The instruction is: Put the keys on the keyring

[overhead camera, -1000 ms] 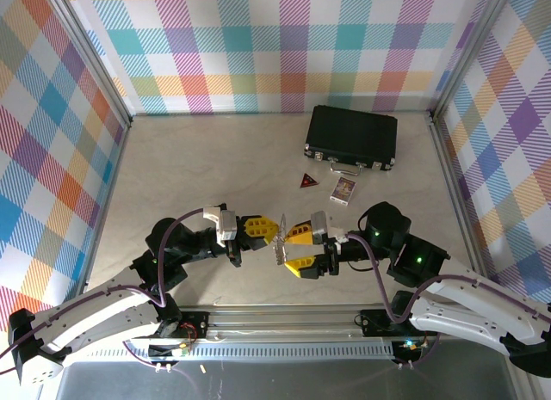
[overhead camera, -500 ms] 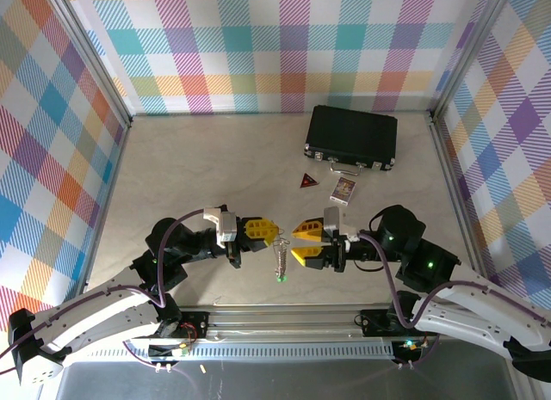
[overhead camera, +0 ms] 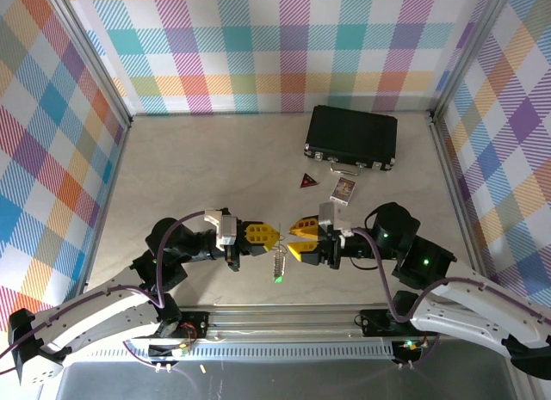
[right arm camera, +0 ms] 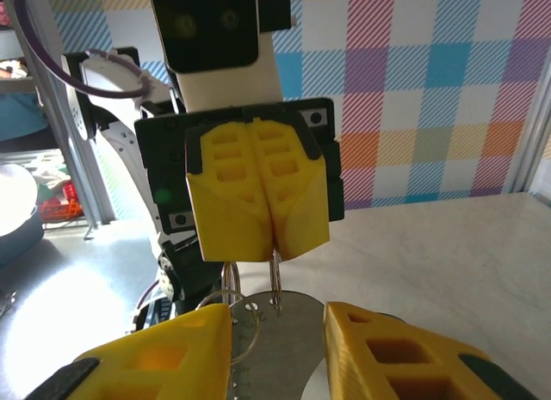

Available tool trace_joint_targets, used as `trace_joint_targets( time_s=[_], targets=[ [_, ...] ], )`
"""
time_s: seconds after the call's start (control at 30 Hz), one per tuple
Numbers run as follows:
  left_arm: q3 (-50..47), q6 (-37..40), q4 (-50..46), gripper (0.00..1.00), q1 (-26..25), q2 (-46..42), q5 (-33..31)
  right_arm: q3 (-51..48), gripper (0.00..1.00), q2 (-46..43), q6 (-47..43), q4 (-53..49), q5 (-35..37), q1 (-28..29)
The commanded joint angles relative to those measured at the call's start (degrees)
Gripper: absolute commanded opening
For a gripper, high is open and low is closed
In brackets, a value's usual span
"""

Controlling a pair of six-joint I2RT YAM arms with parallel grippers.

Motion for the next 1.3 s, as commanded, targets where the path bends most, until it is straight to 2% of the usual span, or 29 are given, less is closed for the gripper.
trace_joint_targets(
  time_s=[0.0, 0.17, 0.47, 0.73, 0.8, 0.9, 1.03, 1.13, 1.27],
  targets=[
    [0.91, -0.61, 2.94, 0.0, -0.43, -0.27, 1.82, 2.23, 0.34, 1.06, 0.5, 1.73, -3.32, -0.17],
    [0.9, -0.52, 2.87, 0.0, -0.43, -0.14, 1.82, 2.41, 0.31, 1.59, 0.54, 2.21, -4.01, -0.12],
    [0.83, -0.78, 2.76, 0.0, -0.43, 0.21, 2.43, 2.67, 0.2, 2.34, 0.64, 2.63, -4.3, -0.2],
    [0.37, -0.87, 1.67, 0.0, -0.43, -0.18, 2.38, 4.33, 0.0, 4.07, -0.87, -0.25, -3.33, -0.12],
    [0.52, -0.44, -0.14, 0.0, -0.43, -0.53, 1.69, 5.58, 0.0, 4.2, -2.38, -2.44, -2.51, -0.12],
    [2.71, 2.15, -9.38, 0.03, -0.44, -1.14, -2.26, 10.82, 0.0, 5.3, -8.39, -12.29, 0.18, -0.13],
    [8.51, 7.1, -26.66, 0.32, -0.43, -1.55, -6.35, 20.43, 0.0, 10.29, -16.44, -29.7, 4.36, 0.23],
    [12.54, 10.03, -36.31, 0.36, -0.43, -1.24, -9.05, 25.92, 0.0, 14.43, -20.4, -39.04, 8.1, 2.07],
    [15.5, 12.15, -41.94, 0.37, -0.45, -0.6, -9.8, 31.65, 0.0, 19.1, -23.22, -46.48, 13.19, 5.31]
  ],
)
